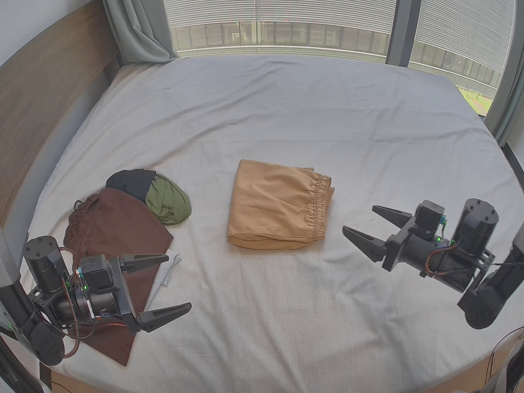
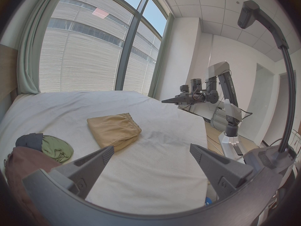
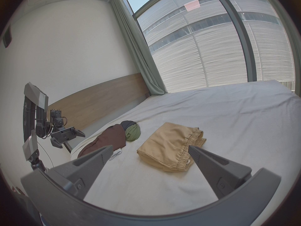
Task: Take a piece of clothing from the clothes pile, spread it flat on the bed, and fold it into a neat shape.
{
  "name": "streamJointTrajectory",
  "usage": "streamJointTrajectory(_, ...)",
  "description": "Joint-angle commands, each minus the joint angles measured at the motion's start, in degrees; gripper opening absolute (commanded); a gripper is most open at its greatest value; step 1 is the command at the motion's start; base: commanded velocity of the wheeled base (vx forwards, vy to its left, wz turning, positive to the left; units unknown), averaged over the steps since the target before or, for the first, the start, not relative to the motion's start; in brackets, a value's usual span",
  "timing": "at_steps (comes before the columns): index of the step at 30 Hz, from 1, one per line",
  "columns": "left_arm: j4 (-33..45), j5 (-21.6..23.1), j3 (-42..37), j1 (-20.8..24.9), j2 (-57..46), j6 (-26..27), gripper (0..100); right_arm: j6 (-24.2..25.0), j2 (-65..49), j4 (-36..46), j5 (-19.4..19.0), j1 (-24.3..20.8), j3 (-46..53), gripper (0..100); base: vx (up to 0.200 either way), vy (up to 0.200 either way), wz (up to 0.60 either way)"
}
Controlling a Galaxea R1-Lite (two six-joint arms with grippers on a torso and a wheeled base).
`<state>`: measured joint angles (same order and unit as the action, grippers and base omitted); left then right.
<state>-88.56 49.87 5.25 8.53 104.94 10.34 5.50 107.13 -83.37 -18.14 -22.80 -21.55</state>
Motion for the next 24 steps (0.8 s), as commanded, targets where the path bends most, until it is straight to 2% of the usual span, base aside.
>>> streamJointTrajectory(1,-0.03,-2.32,-2.71,0.08,-5.62,-2.6,100,-0.84,-10.98,0.23,-0.05,3.11,7.05,100,0.0,0.0,0.0)
streamJointTrajectory(7,-0.03,-11.2,-2.79,1.66,-9.84,-8.05,100,-0.93,-18.1,0.31,-0.05,5.83,11.09,100,0.0,0.0,0.0)
streamJointTrajectory(8,-0.03,-11.2,-2.79,1.66,-9.84,-8.05,100,-0.93,-18.1,0.31,-0.05,5.83,11.09,100,0.0,0.0,0.0)
streamJointTrajectory(9,-0.03,-14.54,-2.62,2.89,-11.33,-10.16,100,-0.84,-20.47,0.4,-0.05,6.8,12.76,100,0.0,0.0,0.0)
streamJointTrajectory(14,-0.03,-21.57,-2.44,7.02,-15.99,-13.85,100,-0.84,-26.36,0.4,-0.05,8.91,16.63,100,0.0,0.0,0.0)
streamJointTrajectory(15,-0.03,-21.75,-2.44,7.11,-16.17,-13.94,100,-0.84,-26.54,0.4,-0.05,9.0,16.72,100,0.0,0.0,0.0)
streamJointTrajectory(16,-0.03,-24.21,-2.53,8.08,-18.19,-14.2,100,-0.93,-29.26,0.49,-0.05,9.96,17.69,100,0.0,0.0,0.0)
streamJointTrajectory(20,0.15,-27.11,-4.11,8.25,-20.39,-14.73,100,-2.42,-35.59,3.39,-0.05,12.07,19.97,100,0.0,0.0,0.0)
streamJointTrajectory(24,0.59,-27.28,-5.25,8.17,-23.73,-14.82,100,-4.27,-42.27,7.96,-0.49,13.48,21.55,100,0.0,0.0,0.0)
